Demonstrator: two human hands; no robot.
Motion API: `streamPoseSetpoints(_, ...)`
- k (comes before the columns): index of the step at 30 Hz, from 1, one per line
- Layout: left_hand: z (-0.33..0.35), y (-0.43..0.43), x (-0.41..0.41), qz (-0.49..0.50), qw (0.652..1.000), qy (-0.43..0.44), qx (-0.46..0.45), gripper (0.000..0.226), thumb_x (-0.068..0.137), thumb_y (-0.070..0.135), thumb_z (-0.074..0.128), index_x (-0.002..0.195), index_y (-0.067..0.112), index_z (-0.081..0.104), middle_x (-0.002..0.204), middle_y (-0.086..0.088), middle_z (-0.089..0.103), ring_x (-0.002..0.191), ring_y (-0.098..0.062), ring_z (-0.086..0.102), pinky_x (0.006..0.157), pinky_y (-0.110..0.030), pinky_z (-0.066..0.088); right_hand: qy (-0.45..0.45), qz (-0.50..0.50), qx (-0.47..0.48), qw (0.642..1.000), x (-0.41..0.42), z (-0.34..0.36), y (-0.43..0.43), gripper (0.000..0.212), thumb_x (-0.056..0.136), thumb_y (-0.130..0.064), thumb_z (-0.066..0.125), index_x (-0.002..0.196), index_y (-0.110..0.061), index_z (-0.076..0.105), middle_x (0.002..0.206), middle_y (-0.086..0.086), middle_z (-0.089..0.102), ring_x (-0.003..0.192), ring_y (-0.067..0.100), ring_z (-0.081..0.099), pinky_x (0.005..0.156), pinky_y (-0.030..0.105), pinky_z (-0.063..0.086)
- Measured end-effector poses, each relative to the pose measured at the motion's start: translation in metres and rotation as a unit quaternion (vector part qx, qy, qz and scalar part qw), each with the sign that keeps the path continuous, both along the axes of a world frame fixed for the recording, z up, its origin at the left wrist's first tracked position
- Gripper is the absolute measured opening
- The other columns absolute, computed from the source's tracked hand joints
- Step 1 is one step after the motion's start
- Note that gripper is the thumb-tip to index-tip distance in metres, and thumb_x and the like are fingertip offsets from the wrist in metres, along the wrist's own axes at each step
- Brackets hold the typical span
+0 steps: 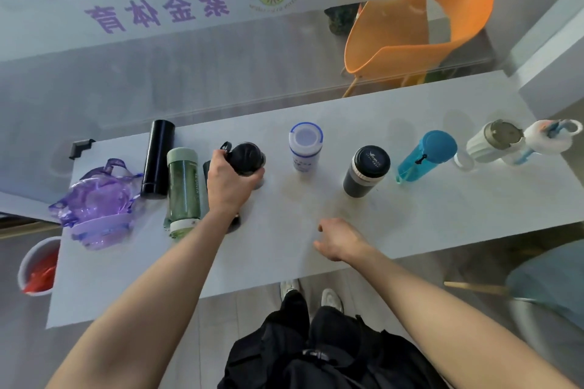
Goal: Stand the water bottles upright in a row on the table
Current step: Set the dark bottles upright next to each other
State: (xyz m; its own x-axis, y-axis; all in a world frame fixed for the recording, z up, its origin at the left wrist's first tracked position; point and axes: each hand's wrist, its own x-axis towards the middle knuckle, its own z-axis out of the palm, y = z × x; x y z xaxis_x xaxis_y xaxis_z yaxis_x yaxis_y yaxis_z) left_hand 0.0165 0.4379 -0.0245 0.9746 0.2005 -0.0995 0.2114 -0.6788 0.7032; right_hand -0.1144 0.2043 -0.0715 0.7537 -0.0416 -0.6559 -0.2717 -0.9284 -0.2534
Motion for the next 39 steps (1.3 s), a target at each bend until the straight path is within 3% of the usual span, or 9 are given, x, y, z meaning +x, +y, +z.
streamPoseSetpoints(6, 0.003, 0.0, 0.004, 0.032, 0.999, 0.024, -0.005, 0.09, 0.071, 0.052, 0.094, 0.141, 0.016, 0.05, 0.131, -0.008, 0.067, 0.122, -0.032, 0.066, 0.102, -0.042, 0.054, -0.014, 0.022, -0.005, 1.0, -0.009, 0.003, -0.006, 0.044, 0.097, -0.031, 0.062, 0.137, -0.013, 0.065, 0.138, 0.01, 0.068, 0.123, 0.031, 0.068, 0.102, 0.039, 0.055)
streamPoseSetpoints(12, 0.007, 0.012, 0.005, 0.005, 0.996, 0.088, 0.02, 0.112, 0.07, 0.045, 0.098, 0.159, 0.016, 0.036, 0.138, -0.011, 0.068, 0.13, -0.032, 0.064, 0.111, -0.048, 0.052, -0.039, 0.079, -0.021, 0.996, -0.015, 0.007, -0.01, 0.039, 0.098, -0.027, 0.059, 0.134, -0.012, 0.06, 0.136, 0.013, 0.063, 0.122, 0.035, 0.065, 0.099, 0.039, 0.051)
streamPoseSetpoints(17, 0.014, 0.045, -0.027, -0.04, 0.985, 0.122, 0.114, 0.093, 0.077, 0.041, 0.091, 0.153, 0.017, 0.043, 0.127, -0.006, 0.067, 0.118, -0.03, 0.065, 0.101, -0.048, 0.055, -0.065, 0.138, -0.02, 0.988, -0.006, 0.011, 0.013, 0.037, 0.098, -0.025, 0.059, 0.132, -0.01, 0.06, 0.133, 0.015, 0.061, 0.122, 0.037, 0.064, 0.1, 0.041, 0.051)
streamPoseSetpoints(23, 0.019, 0.119, -0.085, -0.14, 0.927, 0.168, 0.305, 0.051, 0.085, 0.039, 0.074, 0.132, 0.022, 0.064, 0.127, -0.005, 0.065, 0.114, -0.033, 0.068, 0.09, -0.047, 0.059, -0.082, 0.183, 0.012, 0.98, 0.021, 0.018, 0.088, 0.038, 0.099, -0.028, 0.057, 0.133, -0.01, 0.056, 0.135, 0.017, 0.059, 0.124, 0.039, 0.062, 0.102, 0.043, 0.051)
streamPoseSetpoints(28, 0.013, 0.164, -0.104, -0.146, 0.916, 0.177, 0.328, 0.055, 0.089, 0.036, 0.074, 0.139, 0.019, 0.06, 0.135, -0.004, 0.063, 0.12, -0.033, 0.067, 0.091, -0.046, 0.058, -0.161, 0.135, 0.034, 0.977, 0.043, 0.018, 0.157, 0.052, 0.099, -0.045, 0.064, 0.133, -0.011, 0.045, 0.13, 0.015, 0.053, 0.117, 0.038, 0.062, 0.093, 0.046, 0.052)
streamPoseSetpoints(31, 0.003, 0.186, -0.097, -0.164, 0.912, 0.185, 0.327, 0.058, 0.091, 0.037, 0.074, 0.144, 0.02, 0.058, 0.139, -0.005, 0.064, 0.121, -0.033, 0.066, 0.095, -0.046, 0.058, -0.19, 0.088, 0.016, 0.978, 0.06, 0.008, 0.196, 0.076, 0.093, -0.058, 0.068, 0.144, -0.01, 0.038, 0.131, 0.016, 0.053, 0.114, 0.036, 0.064, 0.087, 0.046, 0.056)
streamPoseSetpoints(34, -0.005, 0.206, -0.089, -0.19, 0.91, 0.185, 0.32, 0.06, 0.093, 0.038, 0.073, 0.148, 0.022, 0.055, 0.139, -0.005, 0.063, 0.123, -0.032, 0.066, 0.095, -0.044, 0.056, -0.171, 0.027, 0.008, 0.985, 0.077, -0.003, 0.229, 0.101, 0.089, -0.066, 0.069, 0.158, -0.006, 0.024, 0.139, 0.02, 0.051, 0.118, 0.037, 0.062, 0.09, 0.046, 0.056)
streamPoseSetpoints(37, -0.013, 0.228, -0.078, -0.215, 0.907, 0.17, 0.321, 0.062, 0.095, 0.039, 0.071, 0.151, 0.023, 0.054, 0.14, -0.005, 0.062, 0.125, -0.032, 0.065, 0.094, -0.044, 0.056, -0.146, -0.027, -0.009, 0.989, 0.084, -0.016, 0.248, 0.105, 0.089, -0.057, 0.075, 0.16, -0.005, 0.019, 0.14, 0.02, 0.052, 0.12, 0.037, 0.062, 0.093, 0.046, 0.055)
streamPoseSetpoints(39, -0.016, 0.24, -0.07, -0.234, 0.9, 0.169, 0.327, 0.06, 0.096, 0.041, 0.071, 0.151, 0.022, 0.054, 0.14, -0.005, 0.062, 0.126, -0.032, 0.065, 0.094, -0.044, 0.056, -0.137, -0.076, -0.004, 0.988, 0.082, -0.018, 0.249, 0.097, 0.086, -0.049, 0.078, 0.156, -0.007, 0.026, 0.134, 0.02, 0.056, 0.118, 0.038, 0.064, 0.092, 0.045, 0.055)
